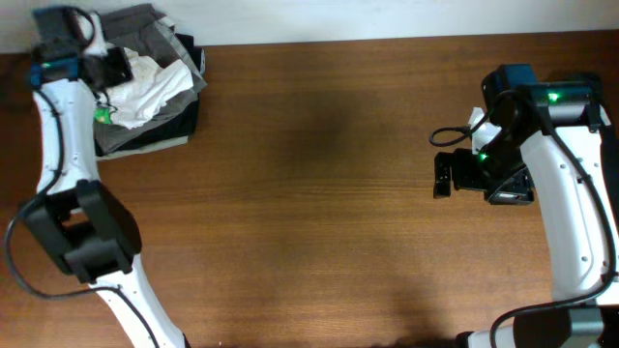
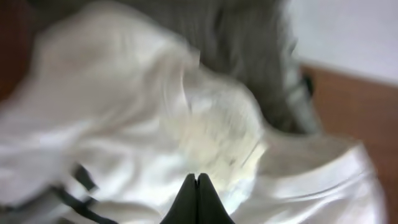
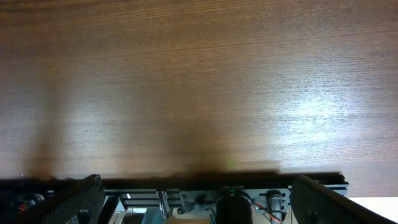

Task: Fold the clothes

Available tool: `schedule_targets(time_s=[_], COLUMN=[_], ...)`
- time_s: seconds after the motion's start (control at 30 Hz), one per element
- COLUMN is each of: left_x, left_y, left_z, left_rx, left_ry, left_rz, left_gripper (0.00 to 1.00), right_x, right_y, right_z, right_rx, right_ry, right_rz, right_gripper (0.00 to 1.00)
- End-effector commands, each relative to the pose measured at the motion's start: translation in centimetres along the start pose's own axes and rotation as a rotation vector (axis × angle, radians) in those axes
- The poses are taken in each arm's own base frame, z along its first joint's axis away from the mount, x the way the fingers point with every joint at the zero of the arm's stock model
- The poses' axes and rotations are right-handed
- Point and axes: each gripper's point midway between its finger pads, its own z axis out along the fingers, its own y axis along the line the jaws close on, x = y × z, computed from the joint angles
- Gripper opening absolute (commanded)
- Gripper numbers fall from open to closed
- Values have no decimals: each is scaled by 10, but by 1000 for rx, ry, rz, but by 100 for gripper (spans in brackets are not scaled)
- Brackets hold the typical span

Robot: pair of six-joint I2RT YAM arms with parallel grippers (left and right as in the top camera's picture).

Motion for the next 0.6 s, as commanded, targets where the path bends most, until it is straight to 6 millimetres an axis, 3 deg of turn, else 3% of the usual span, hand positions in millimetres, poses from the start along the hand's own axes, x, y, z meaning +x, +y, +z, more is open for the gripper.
schedule_targets(time_s=[0.0, 0.1, 0.2, 0.4, 0.57], left_x=[65, 96, 106, 75, 30], left_y=[7, 6, -2, -26, -35], left_z=[46, 55, 48, 16, -44], left_rx=[7, 16, 59, 178, 184], left_ry=[184, 285, 334, 252, 115], left_rz=[-11, -34, -47, -48, -18], left_gripper=[1, 1, 1, 0, 1], right_x=[-2, -2, -2, -2, -7], right_y=[1, 1, 1, 1, 1], right_z=[-6, -6, -6, -6, -7], right_rx=[-9, -9, -9, -9, -12], right_ry=[-26, -26, -28, -27, -49], right_rz=[7, 7, 7, 7, 16], right_gripper=[99, 99, 99, 99, 99])
